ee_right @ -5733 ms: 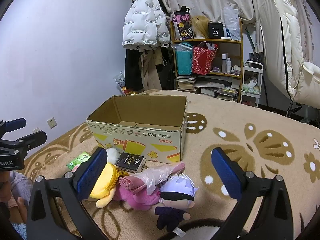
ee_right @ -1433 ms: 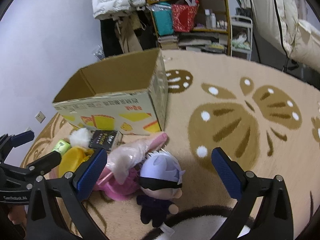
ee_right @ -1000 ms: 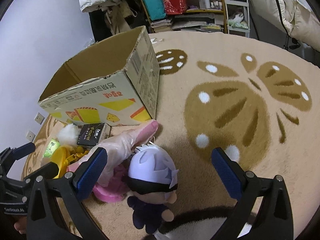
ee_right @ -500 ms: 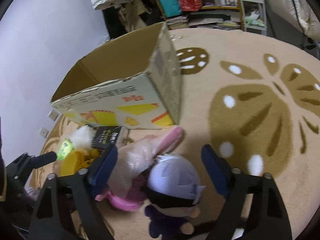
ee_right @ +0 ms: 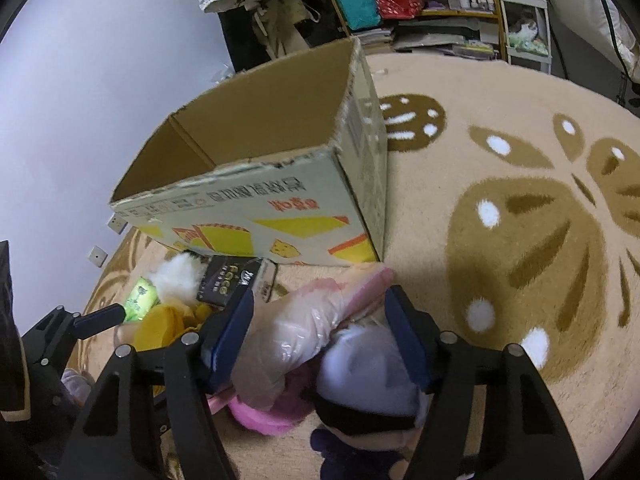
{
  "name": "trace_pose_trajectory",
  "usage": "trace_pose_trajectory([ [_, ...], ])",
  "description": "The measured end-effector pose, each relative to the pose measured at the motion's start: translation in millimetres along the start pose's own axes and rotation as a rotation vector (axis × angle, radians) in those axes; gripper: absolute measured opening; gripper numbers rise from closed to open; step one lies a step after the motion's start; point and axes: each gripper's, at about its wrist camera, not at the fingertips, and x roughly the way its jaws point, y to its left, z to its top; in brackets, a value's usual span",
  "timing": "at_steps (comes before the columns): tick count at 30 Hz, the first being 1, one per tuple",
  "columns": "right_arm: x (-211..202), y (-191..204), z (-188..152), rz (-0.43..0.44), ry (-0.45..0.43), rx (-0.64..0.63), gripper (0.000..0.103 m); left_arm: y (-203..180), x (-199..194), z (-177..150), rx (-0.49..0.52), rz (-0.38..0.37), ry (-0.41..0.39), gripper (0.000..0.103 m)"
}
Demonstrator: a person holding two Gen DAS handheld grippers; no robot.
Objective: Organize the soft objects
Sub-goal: 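Grasp the yellow plush with the left tool while the right tool grasps the pink wrapped item, then carry the yellow plush and pink wrapped item over the box with both tools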
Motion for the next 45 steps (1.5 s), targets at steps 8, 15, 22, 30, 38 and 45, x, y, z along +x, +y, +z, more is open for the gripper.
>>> trace_pose_trajectory([
  [8, -2, 6, 2, 0.042, 0.030, 0.000, 0.037, 0, 0, 1, 0.006, -0.066, 0.013, 0.065],
  [15, 2, 0, 2, 0.053, 0.070, 0.048, 0.043, 17, 0, 2, -0.103, -0.134, 0.027, 0.060],
  [22, 8, -4, 3, 0.055, 0.102, 0.094, 0.069, 24, 0, 2, -0.145, -0.148, 0.022, 0.057],
  [30, 25, 8, 8, 0.006, 0.109, 0.084, 0.049, 33, -7, 2, -0.188, -0.179, -0.006, 0.044],
  [38, 18, -8, 9, 0.036, 0.092, 0.201, 0.024, 40, -25, 5, -0.205, -0.163, -0.077, 0.025],
  [45, -4, 1, 5, 0.024, 0.025, 0.160, 0.019, 46, -34, 5, -0.209, -0.147, -0.113, 0.018],
])
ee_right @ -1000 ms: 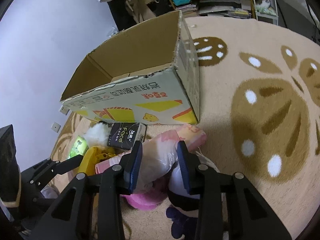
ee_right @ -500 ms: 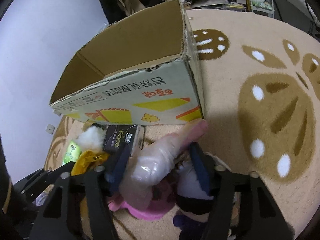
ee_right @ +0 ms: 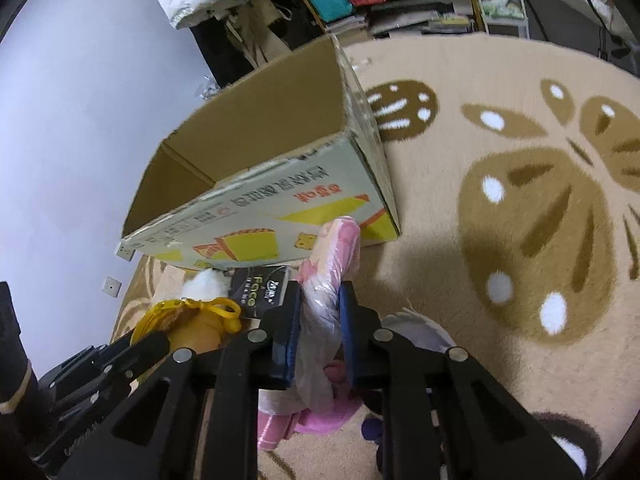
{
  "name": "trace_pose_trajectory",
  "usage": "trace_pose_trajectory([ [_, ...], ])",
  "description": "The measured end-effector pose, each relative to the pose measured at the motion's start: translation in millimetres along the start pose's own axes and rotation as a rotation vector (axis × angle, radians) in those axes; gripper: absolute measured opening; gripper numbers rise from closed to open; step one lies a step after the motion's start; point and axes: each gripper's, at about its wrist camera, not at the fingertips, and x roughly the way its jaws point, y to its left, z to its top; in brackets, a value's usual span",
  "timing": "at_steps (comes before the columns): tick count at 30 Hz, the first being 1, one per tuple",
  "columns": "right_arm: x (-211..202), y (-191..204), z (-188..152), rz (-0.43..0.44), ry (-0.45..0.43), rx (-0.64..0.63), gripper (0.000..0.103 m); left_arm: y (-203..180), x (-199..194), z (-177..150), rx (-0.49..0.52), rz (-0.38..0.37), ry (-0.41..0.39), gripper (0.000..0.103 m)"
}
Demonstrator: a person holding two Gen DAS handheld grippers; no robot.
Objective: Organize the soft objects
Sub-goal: 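Carry the yellow plush and pink wrapped item over the box with both tools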
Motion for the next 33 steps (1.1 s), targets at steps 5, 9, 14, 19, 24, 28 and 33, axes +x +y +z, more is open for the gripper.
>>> trace_pose_trajectory([
  [5, -15, 12, 0, -0.008, -0.043, -0.048, 0.017, 5, -13, 3, -0.012, 0.029, -0.048, 0.018],
  [9, -19, 19, -1, -0.020, -0.064, -0.076, 0.016, 6, -21, 3, -0.003, 0.067, -0.077, 0.018],
  [14, -28, 24, -4, -0.023, -0.090, -0.095, 0.015, 10, -32, 6, -0.004, 0.106, -0.114, 0.018],
  [19, -40, 26, -4, -0.030, -0.121, -0.107, 0.015, 16, -45, 11, -0.011, 0.131, -0.160, 0.018],
  [24, -50, 29, -1, -0.029, -0.148, -0.118, 0.014, 18, -51, 18, -0.009, 0.151, -0.186, 0.018],
  [28, -55, 30, 1, -0.028, -0.164, -0.122, 0.014, 18, -55, 21, -0.004, 0.158, -0.200, 0.018],
  [33, -64, 35, 5, -0.035, -0.194, -0.144, 0.014, 19, -63, 25, 0.002, 0.168, -0.227, 0.018],
])
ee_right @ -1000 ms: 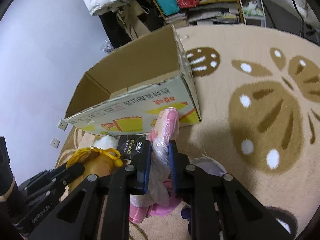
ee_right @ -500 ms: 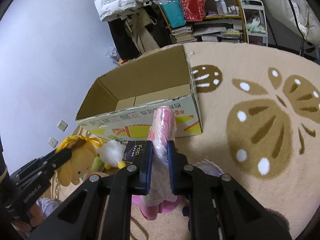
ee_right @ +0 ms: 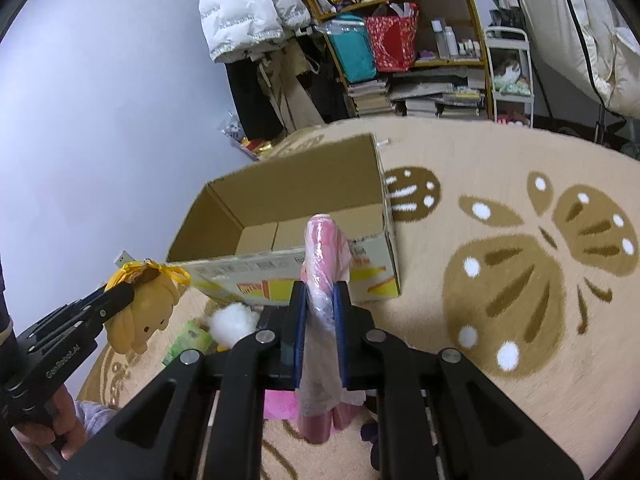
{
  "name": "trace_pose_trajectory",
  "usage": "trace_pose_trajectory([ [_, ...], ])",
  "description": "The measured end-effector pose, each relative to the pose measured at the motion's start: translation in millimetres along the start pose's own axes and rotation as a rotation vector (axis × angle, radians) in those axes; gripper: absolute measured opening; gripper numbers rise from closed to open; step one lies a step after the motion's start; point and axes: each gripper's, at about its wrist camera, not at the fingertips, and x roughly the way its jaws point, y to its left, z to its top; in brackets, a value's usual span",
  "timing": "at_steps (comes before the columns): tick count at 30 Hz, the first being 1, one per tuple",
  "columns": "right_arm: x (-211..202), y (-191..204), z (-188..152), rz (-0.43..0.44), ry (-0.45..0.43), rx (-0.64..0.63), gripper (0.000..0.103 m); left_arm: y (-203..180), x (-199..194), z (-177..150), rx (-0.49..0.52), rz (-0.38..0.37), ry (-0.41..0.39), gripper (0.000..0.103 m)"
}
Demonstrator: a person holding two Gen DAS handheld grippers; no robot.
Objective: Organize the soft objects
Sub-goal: 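Carry the yellow plush and pink wrapped item over the box with both tools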
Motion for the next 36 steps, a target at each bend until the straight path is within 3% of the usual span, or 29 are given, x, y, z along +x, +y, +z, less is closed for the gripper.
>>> trace_pose_trajectory([
  [12, -27, 6, 39, -0.015, -0.105, -0.050, 0.014, 6, 0, 40, 0.034, 0.043, -0.065, 0.018],
  [22, -19, 7, 82, -0.054, -0.146, -0.112, 0.014, 7, 21, 85, 0.054, 0.049, -0.077, 0.019],
  [28, 1, 9, 106, -0.084, -0.118, -0.150, 0.014, 3, 39, 97, 0.059, 0.024, -0.073, 0.019],
  [36, 37, 13, 117, -0.087, 0.019, -0.179, 0.014, 1, 76, 86, 0.025, -0.030, 0.031, 0.022],
])
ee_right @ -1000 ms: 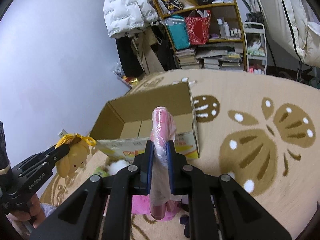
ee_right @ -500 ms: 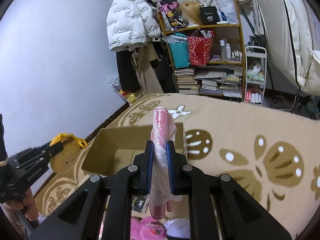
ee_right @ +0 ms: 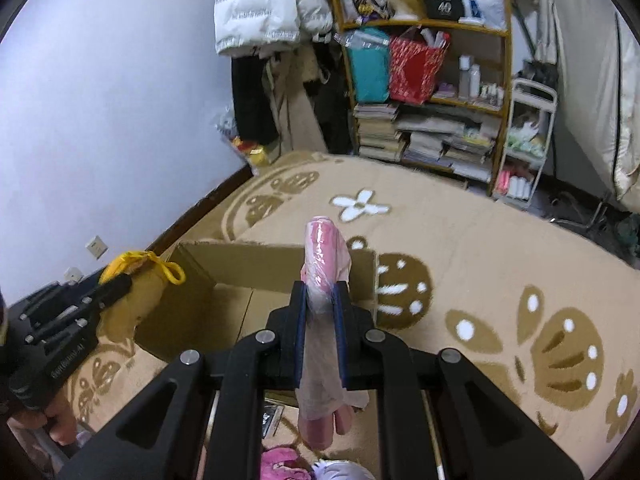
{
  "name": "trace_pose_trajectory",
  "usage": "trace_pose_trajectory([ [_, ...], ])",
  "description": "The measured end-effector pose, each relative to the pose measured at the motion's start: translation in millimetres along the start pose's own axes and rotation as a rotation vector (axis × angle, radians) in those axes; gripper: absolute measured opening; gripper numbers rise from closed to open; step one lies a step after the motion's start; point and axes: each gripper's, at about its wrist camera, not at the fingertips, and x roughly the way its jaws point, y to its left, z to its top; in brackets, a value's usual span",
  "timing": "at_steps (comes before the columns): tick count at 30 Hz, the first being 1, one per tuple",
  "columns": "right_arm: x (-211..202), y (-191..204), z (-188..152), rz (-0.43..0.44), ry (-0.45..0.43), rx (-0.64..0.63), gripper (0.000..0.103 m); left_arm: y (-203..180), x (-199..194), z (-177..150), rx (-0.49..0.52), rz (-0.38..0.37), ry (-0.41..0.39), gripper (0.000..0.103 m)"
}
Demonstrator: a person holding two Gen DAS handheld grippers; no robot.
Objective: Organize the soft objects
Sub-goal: 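Carry the yellow plush and pink wrapped item over the box with both tools, then open both tools to drop the plush and wrapped item into the box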
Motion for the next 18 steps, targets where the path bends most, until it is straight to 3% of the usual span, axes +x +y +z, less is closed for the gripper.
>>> trace_pose_trajectory([
  [4, 16, -3, -1, 0.013, 0.053, 0.010, 0.016, -3, 7, 0, -0.002, -0.020, 0.009, 0.028],
  [5, 18, -4, -2, 0.010, 0.057, 0.009, 0.016, -5, 8, -1, 0.003, -0.017, 0.016, 0.036],
  [7, 20, -6, -5, 0.015, 0.064, 0.018, 0.020, -7, 12, -3, 0.015, 0.020, 0.030, 0.068],
  [8, 21, -9, -5, 0.025, 0.069, 0.041, 0.024, -7, 11, -5, 0.015, 0.029, 0.025, 0.070],
  [10, 22, -13, -6, 0.046, 0.081, 0.074, 0.046, -5, 12, -8, 0.012, 0.046, 0.034, 0.071],
  [14, 15, -16, -9, 0.036, 0.064, 0.073, 0.063, 1, 11, -11, -0.018, 0.051, 0.056, 0.080],
  [16, 10, -16, -12, 0.038, 0.055, 0.069, 0.082, 5, 5, -13, -0.036, 0.066, 0.041, 0.091],
  [18, 4, -17, -15, 0.038, 0.043, 0.074, 0.088, 9, -1, -14, -0.046, 0.075, 0.029, 0.094],
])
